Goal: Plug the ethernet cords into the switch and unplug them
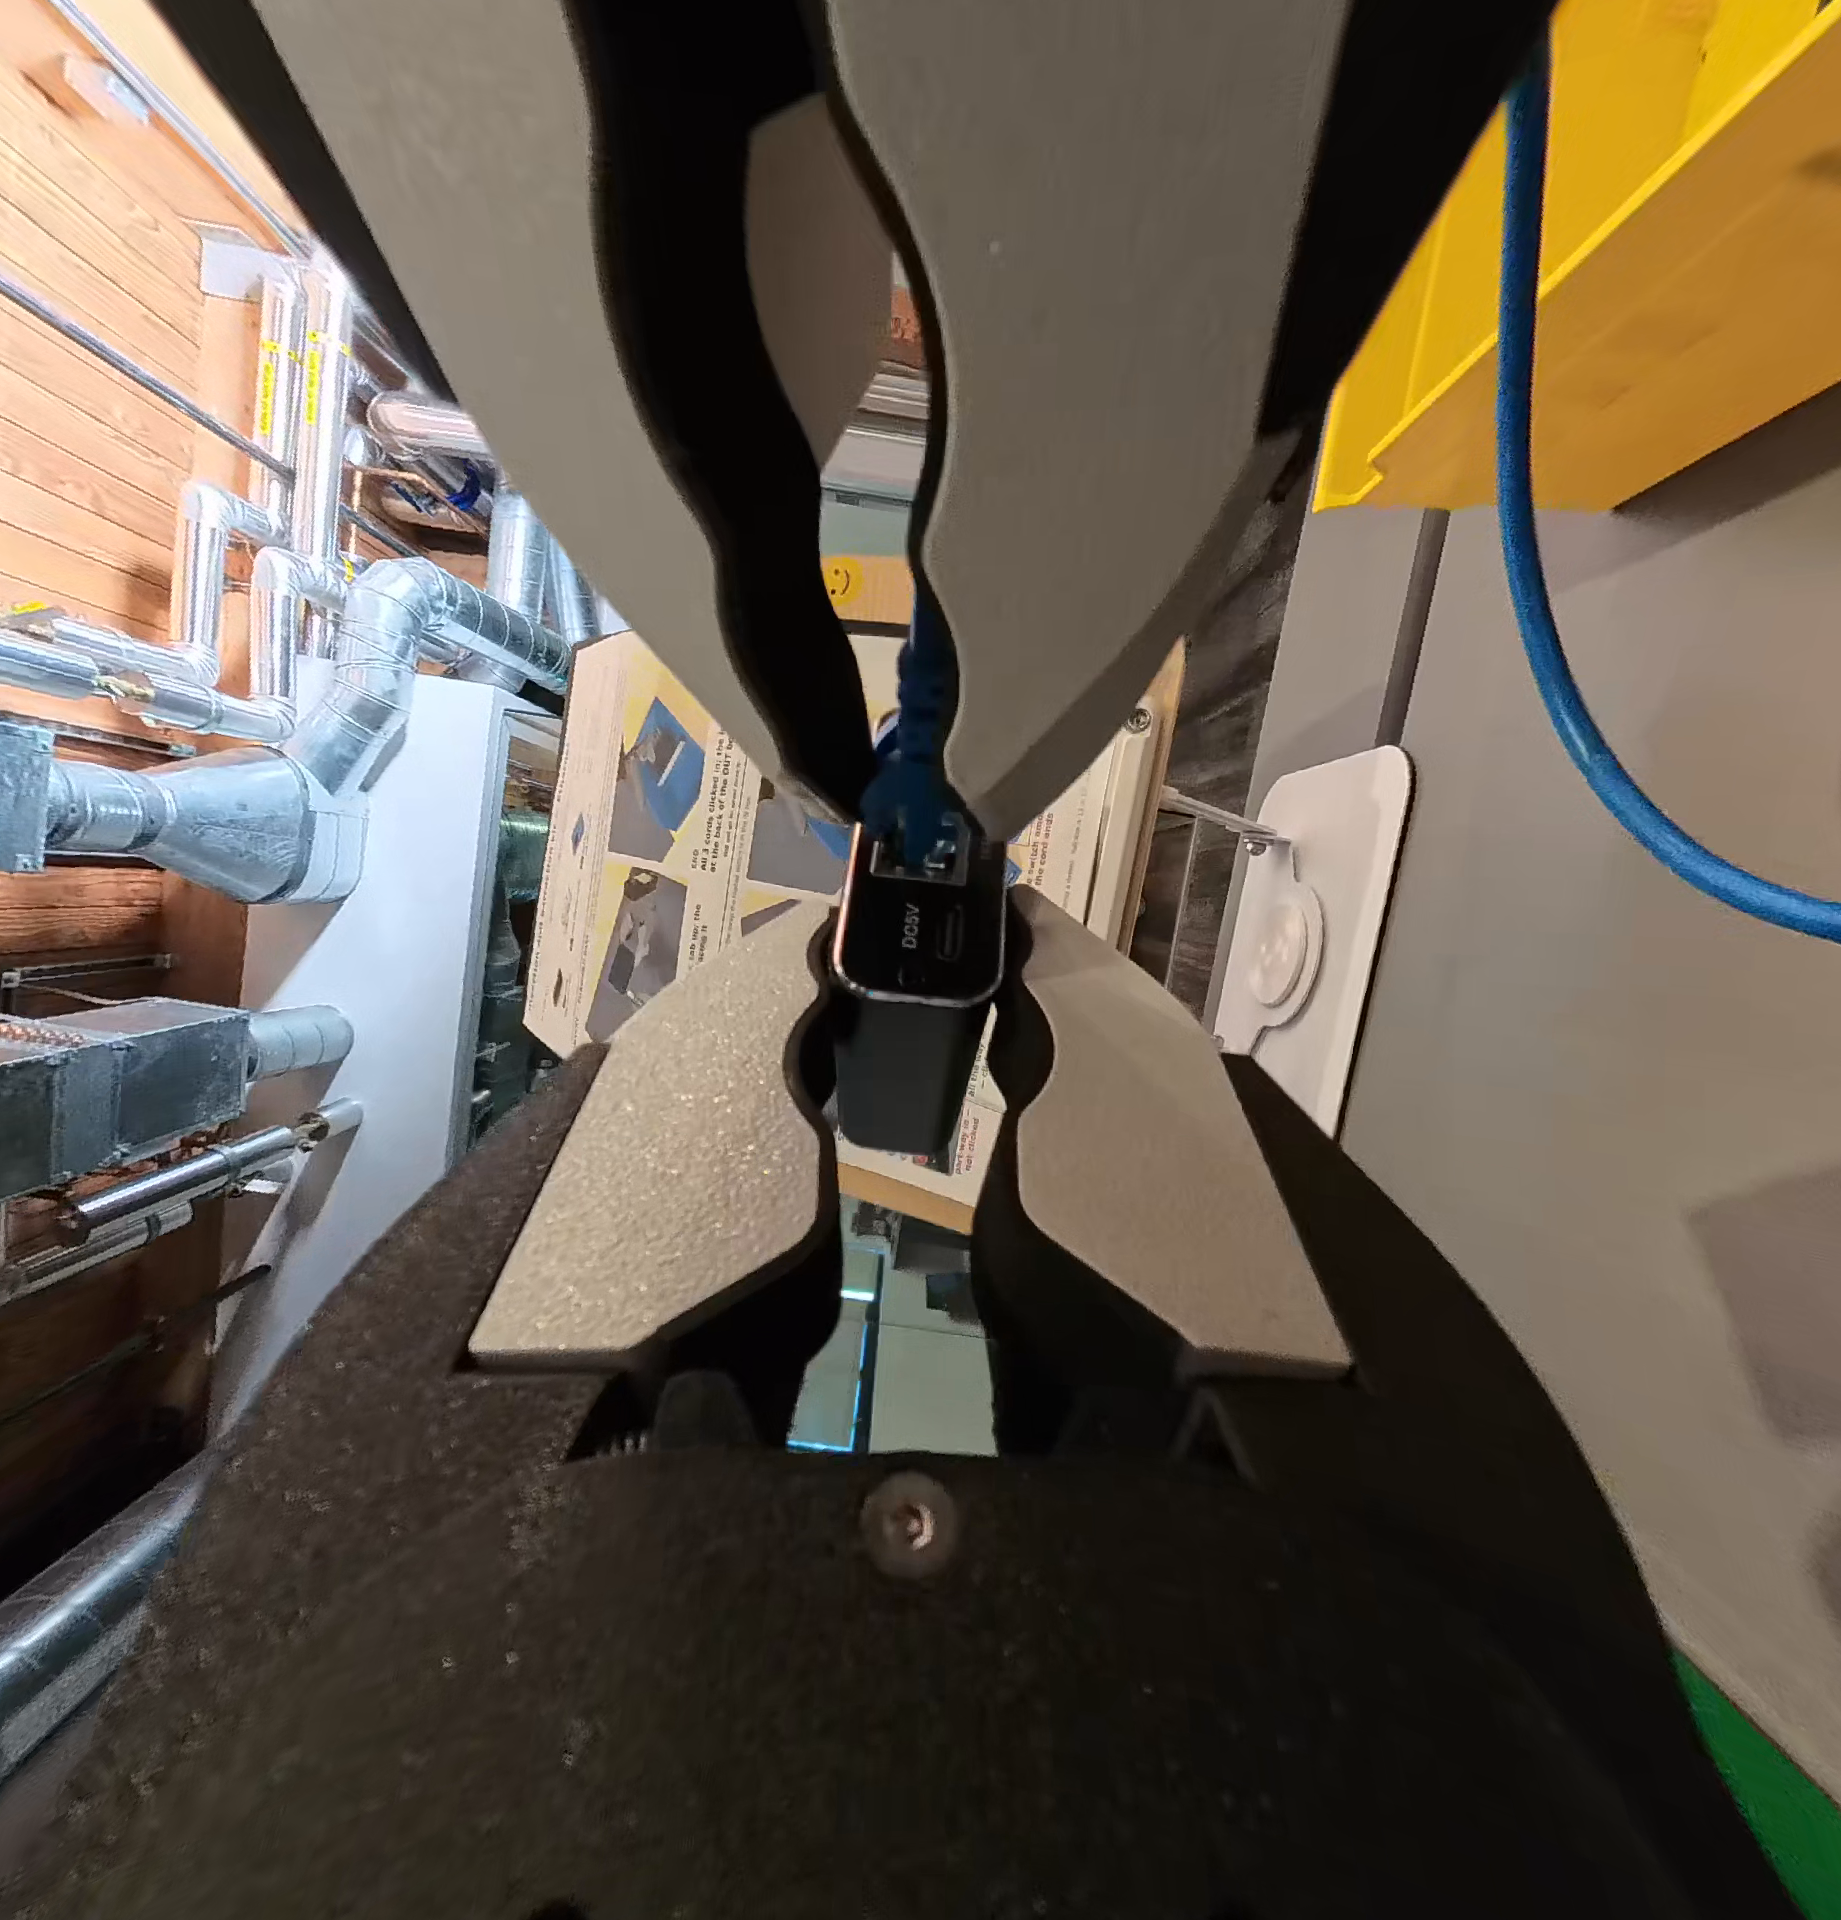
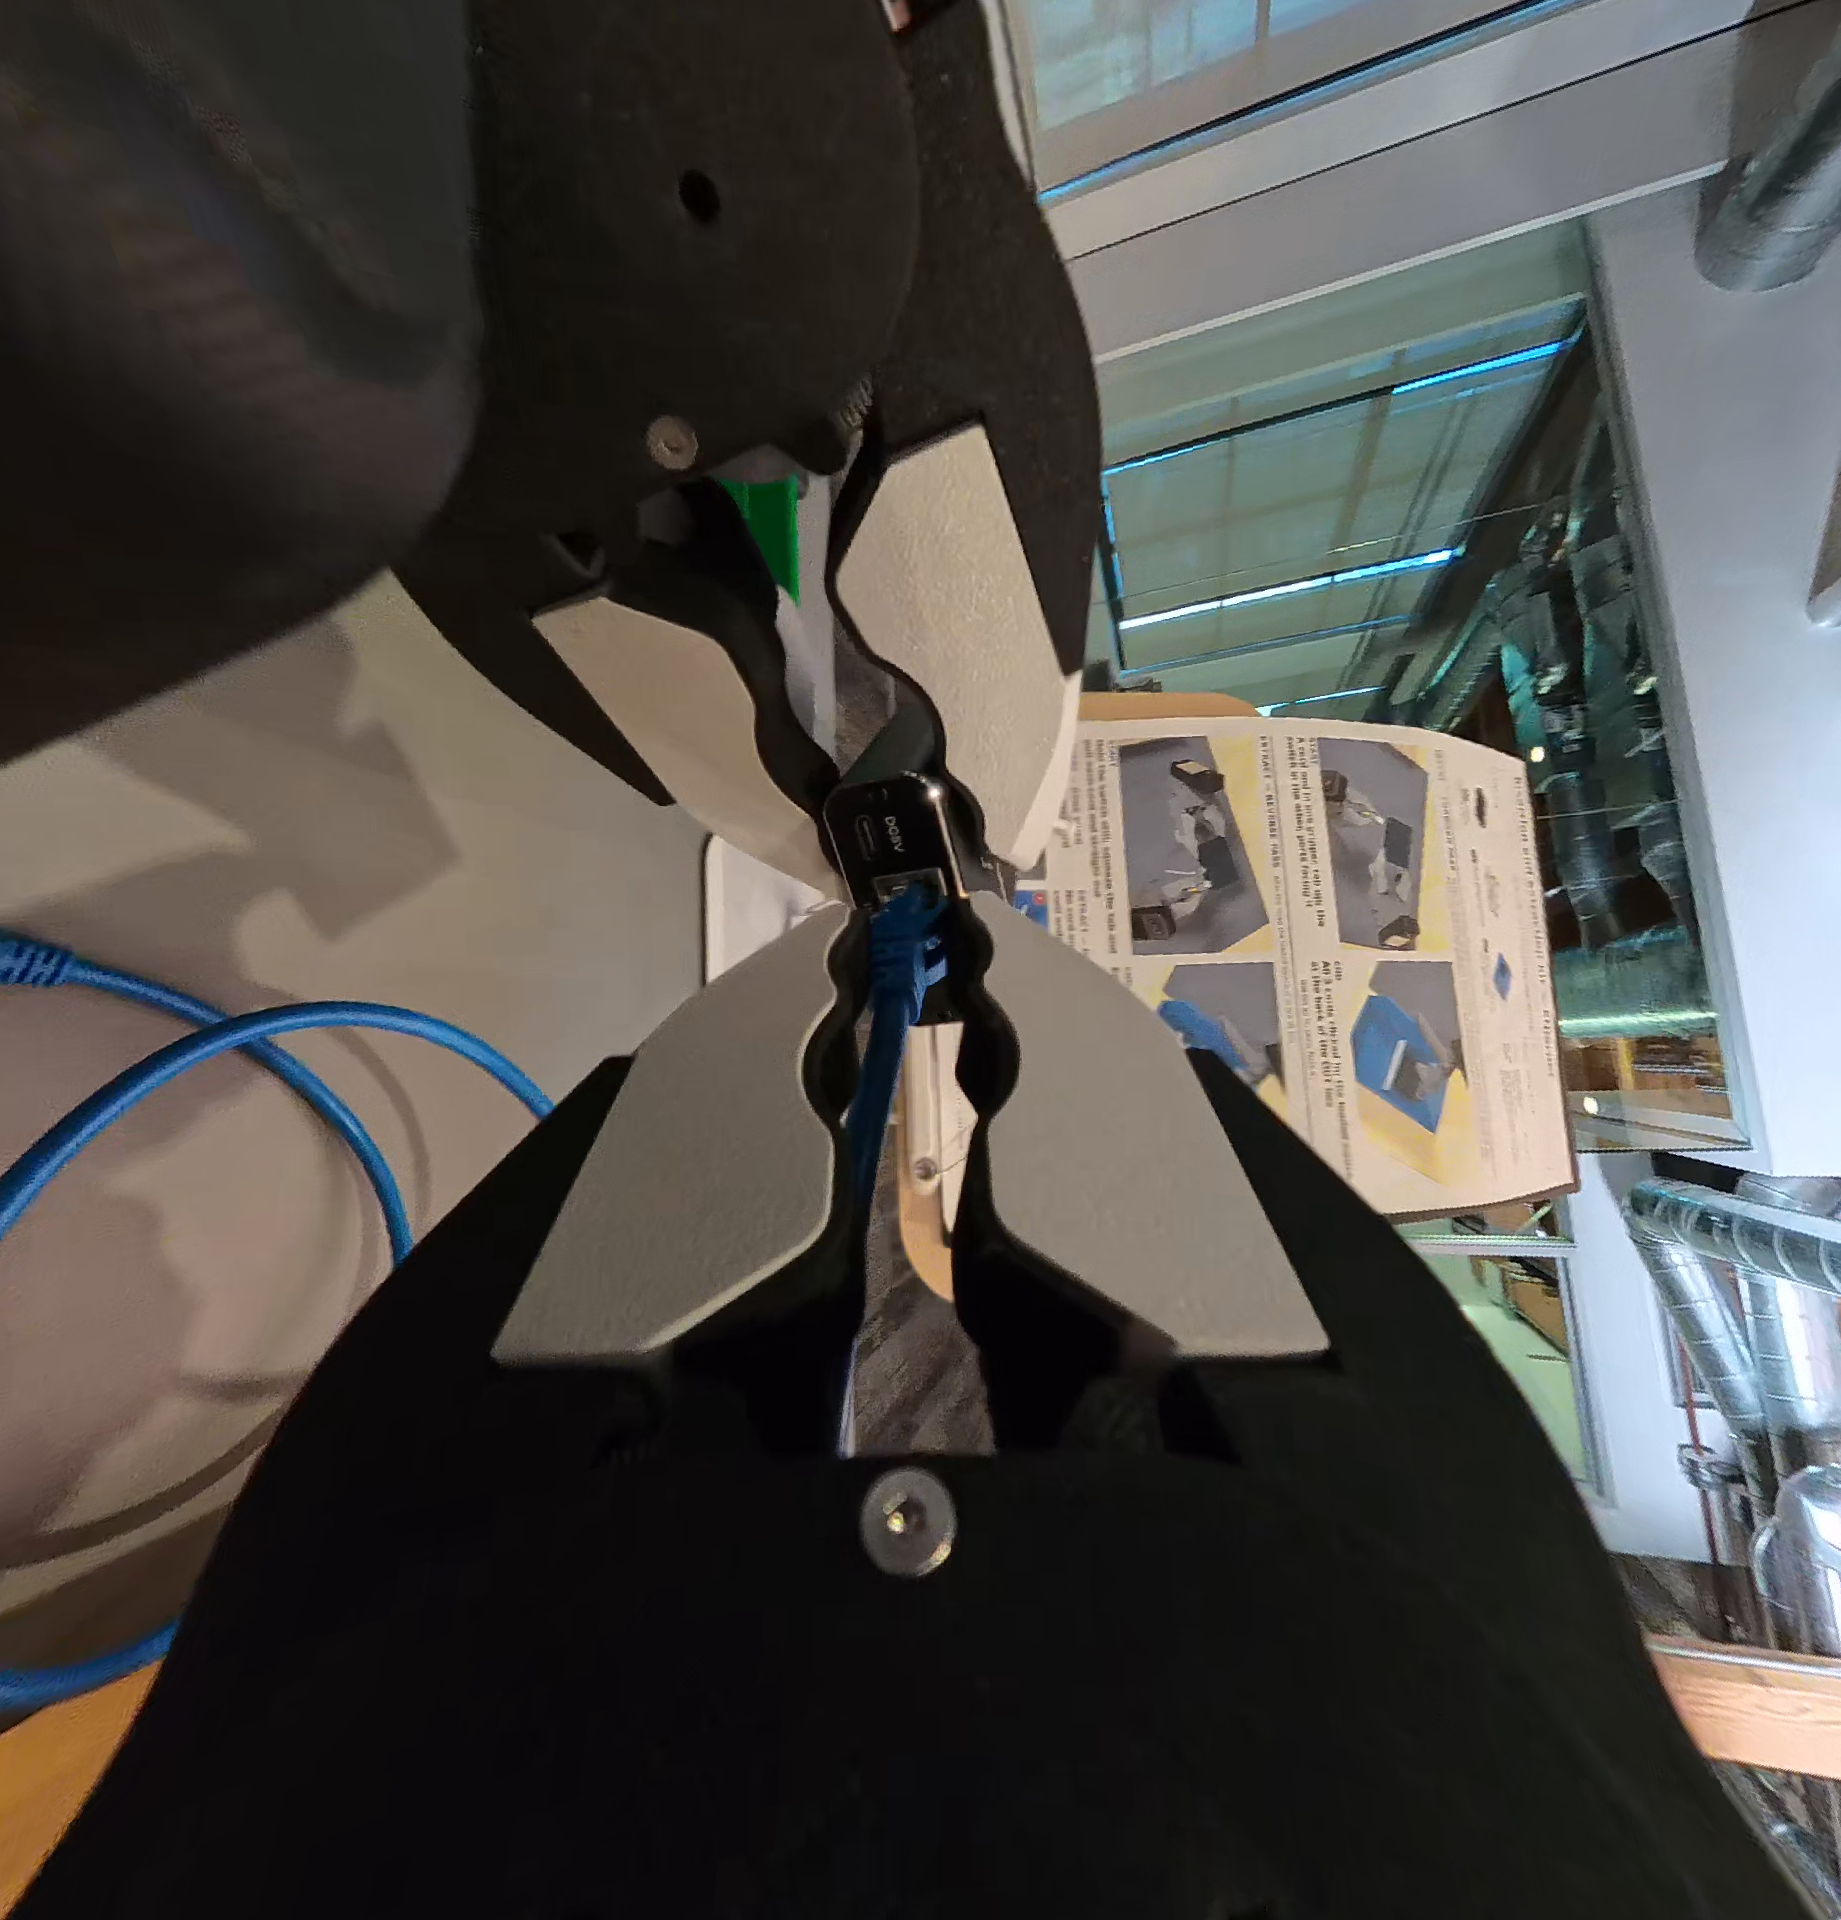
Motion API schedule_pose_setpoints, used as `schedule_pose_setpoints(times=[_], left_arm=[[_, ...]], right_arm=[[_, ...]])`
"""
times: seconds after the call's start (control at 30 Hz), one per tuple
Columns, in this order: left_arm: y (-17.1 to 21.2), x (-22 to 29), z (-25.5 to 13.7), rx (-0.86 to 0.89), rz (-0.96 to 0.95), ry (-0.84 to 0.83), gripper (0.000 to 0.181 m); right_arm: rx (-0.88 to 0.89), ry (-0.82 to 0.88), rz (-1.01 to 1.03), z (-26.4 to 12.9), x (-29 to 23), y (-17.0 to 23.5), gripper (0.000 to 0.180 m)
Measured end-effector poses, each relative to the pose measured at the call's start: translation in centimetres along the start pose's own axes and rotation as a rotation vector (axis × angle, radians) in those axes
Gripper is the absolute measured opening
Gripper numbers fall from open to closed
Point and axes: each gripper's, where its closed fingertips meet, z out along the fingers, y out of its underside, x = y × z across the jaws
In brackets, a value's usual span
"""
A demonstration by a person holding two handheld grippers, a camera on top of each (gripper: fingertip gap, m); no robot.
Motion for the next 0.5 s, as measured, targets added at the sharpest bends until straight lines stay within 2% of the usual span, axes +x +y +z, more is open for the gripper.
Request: schedule_pose_setpoints(times=[0.03, 0.5], left_arm=[[0.0, 0.1, 0.1, -0.008, 0.011, 0.000, 0.025], [-1.0, 3.3, 0.6, 0.040, -0.050, 0.189, 0.026]], right_arm=[[-0.002, -0.017, 0.006, 0.0, -0.2, 0.0, 0.016], [-0.079, -0.232, 0.106, -0.7, -2.5, 1.8, 0.017]])
